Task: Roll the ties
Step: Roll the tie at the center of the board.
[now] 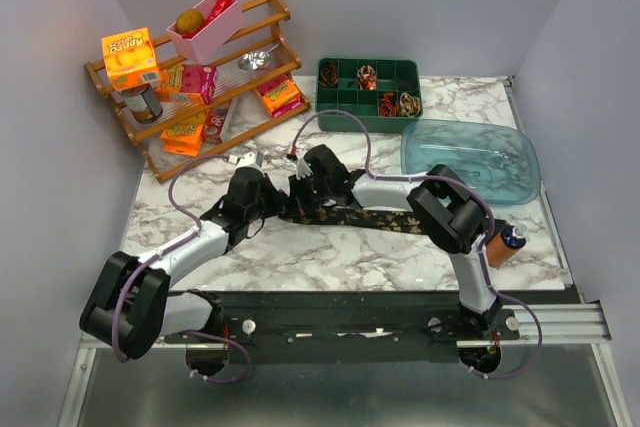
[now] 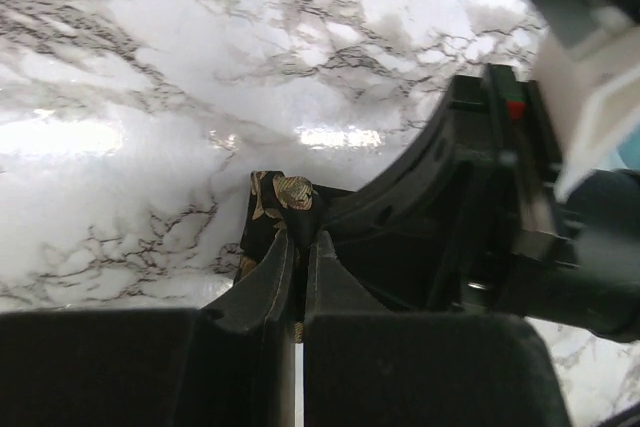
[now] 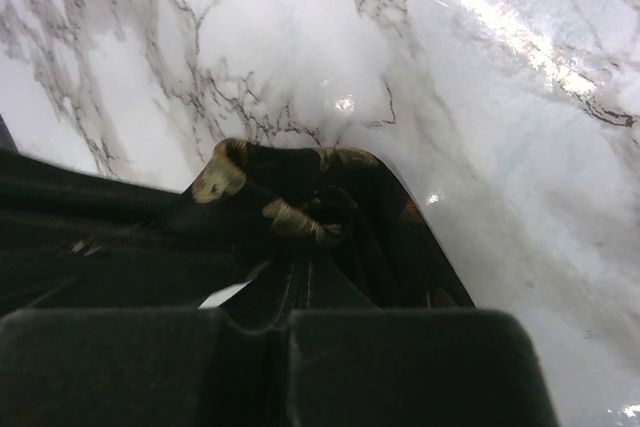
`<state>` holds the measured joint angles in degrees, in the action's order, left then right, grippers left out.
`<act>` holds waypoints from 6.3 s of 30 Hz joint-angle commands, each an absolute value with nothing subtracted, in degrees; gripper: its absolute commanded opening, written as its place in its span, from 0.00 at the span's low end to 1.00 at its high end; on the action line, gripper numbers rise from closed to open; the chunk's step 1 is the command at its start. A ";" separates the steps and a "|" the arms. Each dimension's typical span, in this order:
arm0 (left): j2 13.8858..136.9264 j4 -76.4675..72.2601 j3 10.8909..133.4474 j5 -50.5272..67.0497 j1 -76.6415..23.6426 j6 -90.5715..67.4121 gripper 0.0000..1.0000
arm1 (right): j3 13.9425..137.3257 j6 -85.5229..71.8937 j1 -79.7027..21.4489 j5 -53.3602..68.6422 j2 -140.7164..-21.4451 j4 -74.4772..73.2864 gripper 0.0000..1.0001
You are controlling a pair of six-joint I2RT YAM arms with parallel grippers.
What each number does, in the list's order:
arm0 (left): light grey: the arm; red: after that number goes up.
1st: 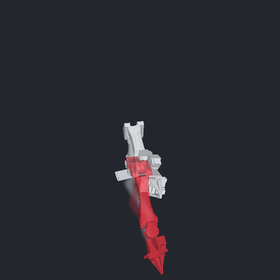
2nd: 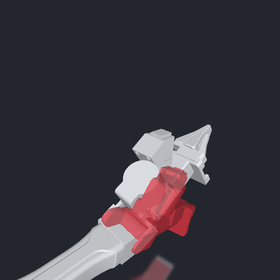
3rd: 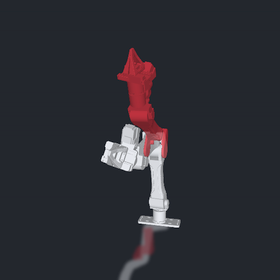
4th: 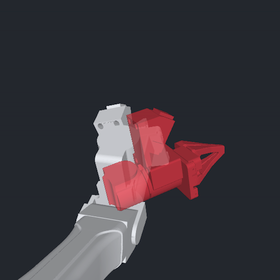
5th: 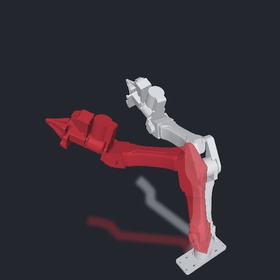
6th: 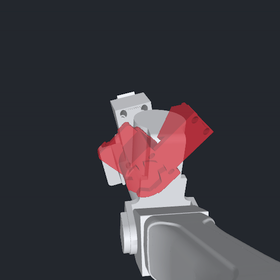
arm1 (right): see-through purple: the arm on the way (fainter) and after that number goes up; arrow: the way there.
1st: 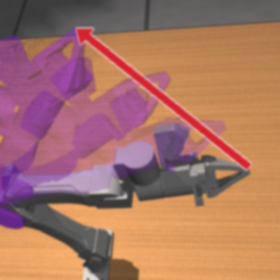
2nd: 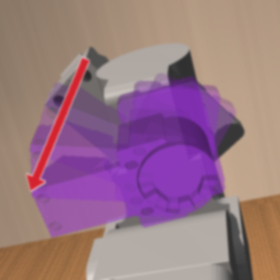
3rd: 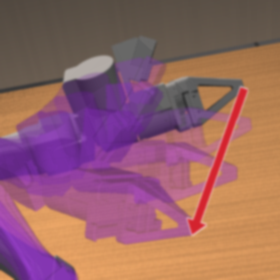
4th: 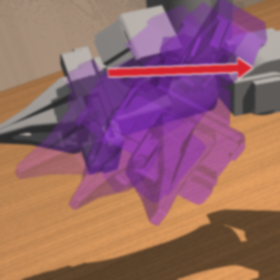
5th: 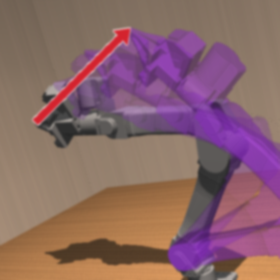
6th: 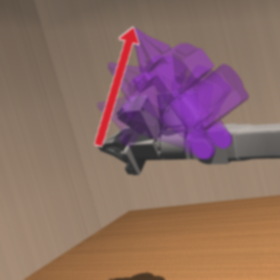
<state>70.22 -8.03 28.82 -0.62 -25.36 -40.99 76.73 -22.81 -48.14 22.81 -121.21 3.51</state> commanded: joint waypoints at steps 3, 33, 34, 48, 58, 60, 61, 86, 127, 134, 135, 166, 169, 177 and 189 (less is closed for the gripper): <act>68.73 5.44 33.30 -14.84 -26.10 -40.87 0.00 | 75.94 -23.20 -47.55 25.31 -113.74 6.59 0.01; 86.99 23.20 50.62 -34.98 -41.56 -38.14 0.00 | 66.62 -19.69 -42.72 16.79 -105.82 3.60 0.01; 88.06 23.46 51.32 -34.89 -42.18 -38.06 0.00 | 66.53 -19.69 -42.71 16.70 -105.91 3.52 0.01; 100.10 27.43 61.17 -35.08 -49.48 -38.15 0.25 | 64.43 -18.81 -41.05 12.31 -106.61 1.58 0.01; 97.92 17.94 56.78 -24.88 -49.48 -39.11 0.39 | 62.76 -17.84 -40.52 8.44 -104.68 0.18 0.01; 97.30 15.30 54.94 -23.56 -49.39 -40.07 0.39 | 62.58 -17.84 -40.34 8.44 -104.15 0.18 0.01; 97.12 14.34 54.32 -21.99 -49.13 -40.51 0.39 | 62.58 -17.84 -40.34 8.35 -103.89 0.18 0.01; 79.72 2.55 42.81 -15.30 -45.09 -41.04 0.68 | 58.19 -18.89 -40.25 21.61 -96.24 7.37 0.01; 77.25 -17.75 24.70 18.20 -20.65 -47.11 0.79 | 62.05 -20.13 -43.15 23.55 -111.44 6.33 0.01; 80.33 -19.33 24.26 18.02 -20.65 -47.20 0.75 | 62.14 -20.21 -43.15 23.03 -112.06 5.89 0.01; 80.85 -19.86 24.00 18.19 -20.65 -47.37 0.74 | 62.14 -20.13 -43.15 22.85 -112.06 5.71 0.01; 66.01 -10.72 21.45 9.66 -20.65 -41.31 0.70 | 68.55 -17.14 -43.07 11.08 -108.27 -7.73 0.01; 64.26 -9.50 21.36 10.19 -20.65 -40.61 0.69 | 69.52 -17.58 -43.07 9.32 -111.44 -10.01 0.01; 62.58 -7.82 20.83 9.67 -20.65 -39.55 0.69 | 71.54 -17.67 -43.15 9.75 -115.05 -12.39 0.01; 59.15 -5.54 22.06 9.23 -20.65 -39.29 0.69 | 76.27 -16.79 -45.34 15.81 -112.32 -12.22 0.01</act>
